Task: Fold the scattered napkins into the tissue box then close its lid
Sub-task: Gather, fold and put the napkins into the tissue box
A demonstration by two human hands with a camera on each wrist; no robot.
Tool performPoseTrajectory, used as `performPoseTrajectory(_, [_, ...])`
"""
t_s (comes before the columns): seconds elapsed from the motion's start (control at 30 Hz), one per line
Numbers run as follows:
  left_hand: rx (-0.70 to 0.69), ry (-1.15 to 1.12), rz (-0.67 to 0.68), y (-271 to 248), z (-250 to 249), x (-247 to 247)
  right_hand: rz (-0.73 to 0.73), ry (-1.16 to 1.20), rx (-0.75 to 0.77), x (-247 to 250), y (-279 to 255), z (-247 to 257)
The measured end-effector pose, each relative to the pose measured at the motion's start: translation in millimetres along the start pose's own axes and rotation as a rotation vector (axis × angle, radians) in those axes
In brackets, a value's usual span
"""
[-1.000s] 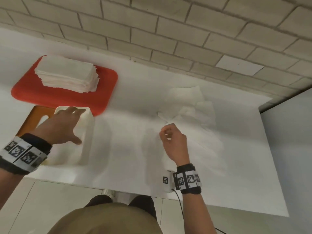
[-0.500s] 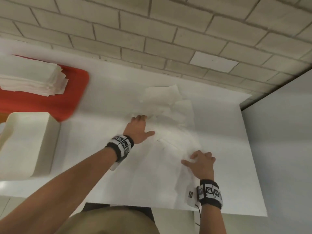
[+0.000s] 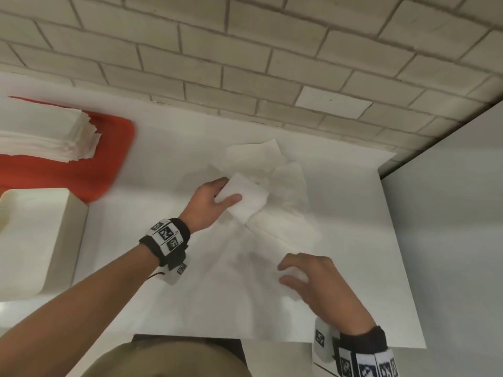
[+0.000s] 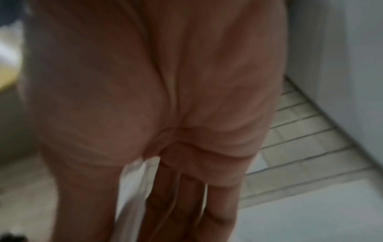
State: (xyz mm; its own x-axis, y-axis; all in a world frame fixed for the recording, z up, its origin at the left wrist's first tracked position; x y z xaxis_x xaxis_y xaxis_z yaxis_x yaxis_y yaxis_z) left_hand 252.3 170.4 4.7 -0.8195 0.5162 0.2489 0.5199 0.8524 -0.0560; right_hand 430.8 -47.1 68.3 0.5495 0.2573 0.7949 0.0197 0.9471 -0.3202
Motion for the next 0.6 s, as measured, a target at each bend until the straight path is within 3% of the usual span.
performPoseTrajectory(0.1, [-0.043,-0.052,0.096,-18,-19,6,0.141,0.092,0.161,1,11,72])
performPoseTrajectory(0.13, [-0.045,-0.089,0.126,-27,-25,8,0.075,0.082,0.196,9,20,88])
performPoseTrajectory(0.2, [-0.059,-0.158,0.162,-44,-38,15,-0.192,-0.010,0.254,30,42,112])
performPoseTrajectory(0.27, [-0.060,-0.205,0.165,-60,-49,29,-0.364,-0.016,0.232,41,61,127])
performPoseTrajectory(0.47, [-0.070,-0.217,0.036,-107,-55,98,-0.618,0.193,0.257,41,80,180])
performPoseTrajectory(0.6, [-0.107,-0.145,-0.054,-136,-46,147,-0.655,0.234,0.322,14,80,223])
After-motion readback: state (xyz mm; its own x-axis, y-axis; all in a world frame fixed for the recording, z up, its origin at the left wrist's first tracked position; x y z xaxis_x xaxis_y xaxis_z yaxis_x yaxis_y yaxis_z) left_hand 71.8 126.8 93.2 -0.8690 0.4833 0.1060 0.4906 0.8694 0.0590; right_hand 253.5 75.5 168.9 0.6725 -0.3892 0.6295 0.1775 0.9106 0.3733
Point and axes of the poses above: each hand's wrist, its own y-axis towards the middle knuckle, its own x-axis out of the back of the hand, z = x × y, the point moved 9 cm from there along y, towards the middle knuckle, and after that the axes turned 3 degrees about -y, right-handed, at the moved point
